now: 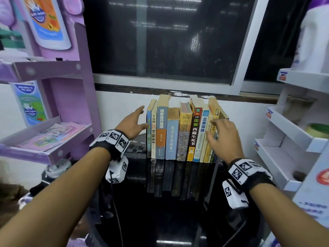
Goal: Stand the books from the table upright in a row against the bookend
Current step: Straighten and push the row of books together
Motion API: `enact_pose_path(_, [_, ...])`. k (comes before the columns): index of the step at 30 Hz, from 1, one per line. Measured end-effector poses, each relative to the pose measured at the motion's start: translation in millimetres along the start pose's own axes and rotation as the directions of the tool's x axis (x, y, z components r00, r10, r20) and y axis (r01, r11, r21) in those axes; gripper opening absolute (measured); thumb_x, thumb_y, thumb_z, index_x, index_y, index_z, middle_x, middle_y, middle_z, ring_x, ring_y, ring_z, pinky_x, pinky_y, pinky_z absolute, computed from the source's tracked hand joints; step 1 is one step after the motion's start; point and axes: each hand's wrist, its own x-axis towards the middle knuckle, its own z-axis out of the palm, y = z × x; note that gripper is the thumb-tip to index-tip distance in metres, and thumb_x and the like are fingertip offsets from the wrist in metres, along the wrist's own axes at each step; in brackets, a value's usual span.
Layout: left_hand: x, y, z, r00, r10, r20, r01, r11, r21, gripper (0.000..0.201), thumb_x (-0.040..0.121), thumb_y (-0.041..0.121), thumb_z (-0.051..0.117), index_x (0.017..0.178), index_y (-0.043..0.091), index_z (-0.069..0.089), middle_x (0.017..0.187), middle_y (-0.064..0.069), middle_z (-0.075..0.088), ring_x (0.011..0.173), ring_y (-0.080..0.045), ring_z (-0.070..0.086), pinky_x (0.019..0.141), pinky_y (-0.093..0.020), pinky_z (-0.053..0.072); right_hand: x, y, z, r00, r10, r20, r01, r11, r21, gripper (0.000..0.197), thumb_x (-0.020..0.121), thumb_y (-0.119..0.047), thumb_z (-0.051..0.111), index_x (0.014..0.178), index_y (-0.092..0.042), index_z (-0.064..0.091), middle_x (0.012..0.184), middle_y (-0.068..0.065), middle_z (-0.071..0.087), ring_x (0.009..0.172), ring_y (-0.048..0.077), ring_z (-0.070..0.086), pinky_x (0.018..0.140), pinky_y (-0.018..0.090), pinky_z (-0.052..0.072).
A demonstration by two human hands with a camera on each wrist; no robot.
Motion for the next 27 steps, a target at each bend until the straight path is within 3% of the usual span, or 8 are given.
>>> enact_pose_path(2, [2,1,-7,1.000,0.020,-0.015,-0.020,0.999,-0.032,0.067,0.096,0.030,0.053,0.153,0.021,0.018,0.155,-0.002,0.031,0.142,-0.021,0.031,0.113,-0.036,0.025,-1,-18,5,0.982,-0.183,0.050,0.185,0.981,-0.050,0.037,0.092,-0.029,0.056,0.126,-0.015,0.056,0.125,0.004,0.056,0.118,0.021,0.047,0.102,0.042,0.039])
enact_pose_path(4, [4,3,-13,0.999,0.039,-0.029,-0.040,0.997,-0.064,0.063,0.098,0.032,0.050,0.152,0.023,0.021,0.156,-0.001,0.031,0.143,-0.019,0.029,0.114,-0.035,0.023,-2,-33,13,0.928,-0.352,0.123,0.363,0.928,-0.081,0.038,0.092,-0.031,0.054,0.127,-0.017,0.056,0.127,0.002,0.055,0.120,0.020,0.047,0.103,0.046,0.040])
enact_pose_path(8, [8,7,-18,0.995,0.083,-0.050,-0.088,0.988,-0.126,0.057,0.099,0.037,0.046,0.151,0.027,0.025,0.157,0.002,0.029,0.144,-0.017,0.026,0.115,-0.034,0.020,-4,-52,35,0.771,-0.574,0.276,0.627,0.760,-0.173,0.052,0.092,-0.040,0.048,0.137,-0.014,0.051,0.145,0.008,0.048,0.137,0.026,0.039,0.114,0.047,0.028])
enact_pose_path(11, [15,6,-18,0.993,0.102,-0.062,-0.112,0.976,-0.188,0.054,0.098,0.040,0.045,0.149,0.028,0.030,0.156,0.005,0.030,0.143,-0.014,0.026,0.113,-0.030,0.019,0,-60,56,0.649,-0.661,0.377,0.752,0.632,-0.187,0.062,0.093,-0.045,0.043,0.146,-0.013,0.039,0.157,0.011,0.029,0.147,0.029,0.019,0.116,0.051,0.014])
enact_pose_path(14, [25,4,-15,0.990,0.132,-0.058,-0.142,0.961,-0.238,0.053,0.097,0.042,0.046,0.147,0.031,0.033,0.155,0.007,0.032,0.142,-0.010,0.027,0.112,-0.029,0.019,4,-65,74,0.556,-0.712,0.430,0.824,0.541,-0.170,0.067,0.095,-0.047,0.041,0.151,-0.013,0.028,0.160,0.011,0.016,0.150,0.029,0.003,0.118,0.054,0.004])
enact_pose_path(18, [40,2,-8,0.984,0.174,-0.046,-0.180,0.943,-0.279,0.053,0.095,0.043,0.050,0.146,0.032,0.037,0.153,0.009,0.034,0.139,-0.007,0.030,0.113,-0.029,0.022,7,-67,99,0.463,-0.742,0.484,0.878,0.458,-0.139,0.070,0.097,-0.050,0.037,0.154,-0.015,0.018,0.162,0.010,0.010,0.150,0.028,-0.005,0.119,0.053,-0.003])
enact_pose_path(23, [57,-4,3,0.978,0.203,-0.045,-0.207,0.925,-0.318,0.052,0.093,0.041,0.054,0.143,0.032,0.041,0.152,0.009,0.037,0.136,-0.004,0.031,0.115,-0.032,0.024,17,-69,125,0.402,-0.766,0.501,0.908,0.404,-0.112,0.069,0.098,-0.049,0.037,0.154,-0.014,0.019,0.161,0.010,0.013,0.150,0.028,0.001,0.120,0.052,-0.004])
enact_pose_path(27, [66,-9,15,0.966,0.240,-0.092,-0.257,0.894,-0.366,0.047,0.091,0.038,0.060,0.137,0.035,0.047,0.150,0.008,0.039,0.137,-0.007,0.034,0.116,-0.036,0.027,27,-68,139,0.399,-0.773,0.494,0.912,0.389,-0.127,0.067,0.099,-0.048,0.033,0.154,-0.012,0.018,0.161,0.011,0.014,0.150,0.027,0.002,0.119,0.053,-0.004])
